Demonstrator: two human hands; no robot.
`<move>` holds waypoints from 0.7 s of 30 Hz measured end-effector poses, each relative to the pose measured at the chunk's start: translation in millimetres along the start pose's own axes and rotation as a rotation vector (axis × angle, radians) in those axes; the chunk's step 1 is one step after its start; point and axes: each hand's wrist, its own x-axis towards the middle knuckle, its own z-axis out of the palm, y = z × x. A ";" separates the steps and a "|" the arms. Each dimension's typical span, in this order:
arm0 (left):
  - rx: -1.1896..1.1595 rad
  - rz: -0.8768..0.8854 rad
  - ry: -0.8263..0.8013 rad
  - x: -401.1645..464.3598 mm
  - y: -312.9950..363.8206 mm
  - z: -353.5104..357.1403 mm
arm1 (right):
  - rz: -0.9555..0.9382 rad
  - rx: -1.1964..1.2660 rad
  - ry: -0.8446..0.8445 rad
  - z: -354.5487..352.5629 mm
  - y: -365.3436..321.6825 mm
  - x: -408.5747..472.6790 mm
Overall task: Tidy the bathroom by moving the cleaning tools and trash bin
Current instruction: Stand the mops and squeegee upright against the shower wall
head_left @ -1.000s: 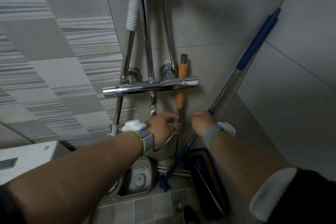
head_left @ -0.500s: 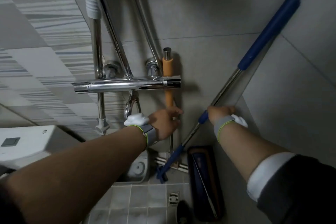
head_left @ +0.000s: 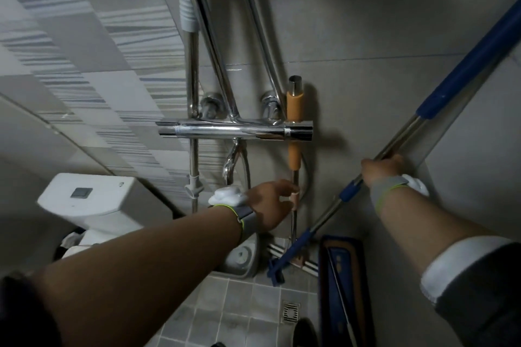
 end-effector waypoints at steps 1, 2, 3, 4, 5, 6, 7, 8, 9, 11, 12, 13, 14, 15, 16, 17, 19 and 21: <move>0.011 -0.017 -0.005 -2.1 -3.0 -0.5 | 0.016 0.005 -0.022 -0.2 -2.4 -1.1; 0.021 -0.024 -0.001 -3.3 -5.1 -0.3 | 0.030 0.013 -0.034 -0.3 -3.3 -6.1; 0.022 -0.034 0.005 -4.9 -6.9 -0.6 | 0.023 0.041 -0.046 0.9 -4.2 -11.8; 0.023 -0.037 0.011 -6.1 -9.2 -0.6 | -0.012 0.059 -0.053 3.5 -4.3 -21.8; 0.019 -0.035 0.008 -9.2 -8.4 0.0 | -0.074 0.083 -0.045 7.7 0.5 -26.1; 0.014 -0.042 0.007 -10.5 -10.3 -0.6 | -0.132 0.109 -0.061 14.7 2.2 -36.9; 0.005 -0.043 0.007 -12.9 -10.3 -1.4 | -0.194 0.118 -0.081 19.3 5.2 -45.1; -0.002 -0.041 0.018 -13.0 -11.4 -1.3 | -0.218 0.120 -0.107 24.7 7.1 -54.2; -0.012 -0.035 0.030 -14.9 -12.6 -2.1 | -0.259 0.104 -0.117 31.1 10.7 -65.0; -0.026 -0.015 0.037 -21.8 -18.7 -4.5 | -0.297 0.072 -0.143 41.5 17.2 -91.7; -0.030 0.000 0.032 -26.6 -22.2 -6.0 | -0.299 0.041 -0.150 44.5 21.5 -105.1; -0.034 -0.004 0.025 -28.1 -23.4 -5.3 | -0.310 0.022 -0.157 48.5 25.1 -110.6; -0.039 0.002 0.021 -31.6 -26.3 -6.0 | -0.305 -0.022 -0.156 50.9 29.7 -119.6; -0.040 0.010 0.019 -37.9 -30.8 -8.0 | -0.304 -0.050 -0.153 54.1 34.8 -130.2; -0.045 0.021 0.021 -43.8 -36.6 -10.0 | -0.300 -0.069 -0.154 54.7 37.6 -144.0; -0.046 0.025 0.017 -50.6 -42.3 -11.8 | -0.319 -0.080 -0.147 57.1 41.0 -155.1; -0.040 0.040 0.002 -64.5 -53.9 -14.6 | -0.370 -0.102 -0.135 61.6 48.7 -178.0; -0.035 0.064 -0.013 -80.3 -65.4 -18.0 | -0.417 -0.125 -0.111 66.8 55.2 -203.5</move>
